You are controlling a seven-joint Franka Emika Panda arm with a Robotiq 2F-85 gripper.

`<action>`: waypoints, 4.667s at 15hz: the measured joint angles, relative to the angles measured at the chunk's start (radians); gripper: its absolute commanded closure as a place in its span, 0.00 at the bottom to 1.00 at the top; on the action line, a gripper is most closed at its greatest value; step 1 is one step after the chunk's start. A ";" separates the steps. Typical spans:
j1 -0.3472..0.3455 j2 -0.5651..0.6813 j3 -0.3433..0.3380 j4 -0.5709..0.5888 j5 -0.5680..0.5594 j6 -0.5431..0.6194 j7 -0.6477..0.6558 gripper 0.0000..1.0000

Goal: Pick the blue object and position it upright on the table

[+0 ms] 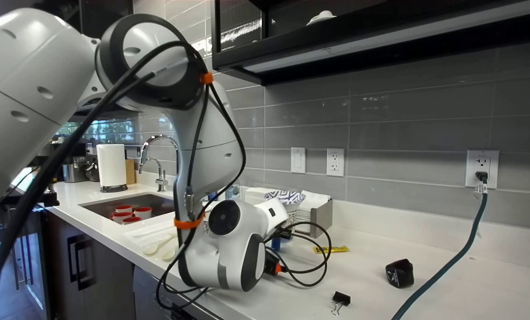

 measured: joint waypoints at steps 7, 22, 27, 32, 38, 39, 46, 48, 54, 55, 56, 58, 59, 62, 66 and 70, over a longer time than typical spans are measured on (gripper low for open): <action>-0.002 0.009 -0.001 0.008 0.000 0.001 0.000 0.83; -0.089 0.057 0.034 0.027 0.000 0.133 0.003 0.92; -0.077 0.095 0.029 0.043 -0.001 0.135 0.003 0.92; -0.072 0.096 0.029 0.046 -0.001 0.134 0.003 0.34; -0.071 0.096 0.019 0.046 -0.002 0.134 0.003 0.00; -0.071 0.095 0.017 0.046 -0.003 0.134 0.003 0.00; -0.071 0.007 -0.022 -0.001 -0.068 0.103 0.013 0.00; -0.072 -0.043 -0.039 -0.030 -0.118 0.061 0.031 0.00; -0.107 -0.225 -0.052 -0.115 -0.390 -0.169 0.247 0.00; -0.116 -0.258 -0.051 -0.124 -0.455 -0.200 0.310 0.00; -0.125 -0.291 -0.050 -0.131 -0.520 -0.225 0.375 0.00; -0.140 -0.353 -0.050 -0.135 -0.649 -0.260 0.507 0.00; -0.147 -0.381 -0.051 -0.135 -0.711 -0.271 0.570 0.00; -0.152 -0.458 -0.064 -0.135 -0.875 -0.298 0.743 0.00; -0.153 -0.544 -0.081 -0.132 -1.049 -0.308 0.930 0.00; -0.152 -0.619 -0.086 -0.122 -1.190 -0.308 1.090 0.00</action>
